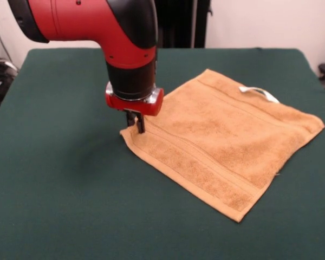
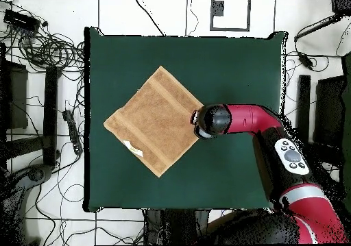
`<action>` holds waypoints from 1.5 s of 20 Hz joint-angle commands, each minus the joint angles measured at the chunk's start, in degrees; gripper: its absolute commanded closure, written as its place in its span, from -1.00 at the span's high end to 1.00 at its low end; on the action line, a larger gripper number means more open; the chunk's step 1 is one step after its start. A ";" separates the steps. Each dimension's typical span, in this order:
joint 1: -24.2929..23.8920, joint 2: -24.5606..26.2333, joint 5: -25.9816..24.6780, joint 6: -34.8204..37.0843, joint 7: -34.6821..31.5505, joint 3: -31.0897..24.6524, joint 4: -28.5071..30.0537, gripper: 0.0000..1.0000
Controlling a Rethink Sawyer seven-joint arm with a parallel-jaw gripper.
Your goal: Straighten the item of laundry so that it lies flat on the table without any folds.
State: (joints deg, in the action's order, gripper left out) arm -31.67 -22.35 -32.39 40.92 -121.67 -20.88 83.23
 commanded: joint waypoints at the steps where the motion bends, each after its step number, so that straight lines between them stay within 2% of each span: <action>1: -2.60 8.19 -8.88 -3.72 16.64 -1.46 -0.21 -1.00; 12: -3.01 6.68 -9.86 -2.39 16.67 -1.14 0.53 -1.00; 30: -7.42 3.21 -11.96 3.00 22.73 -2.80 -0.70 -1.00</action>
State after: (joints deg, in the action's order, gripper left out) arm -35.54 -22.43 -34.95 41.13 -121.67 -24.90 84.64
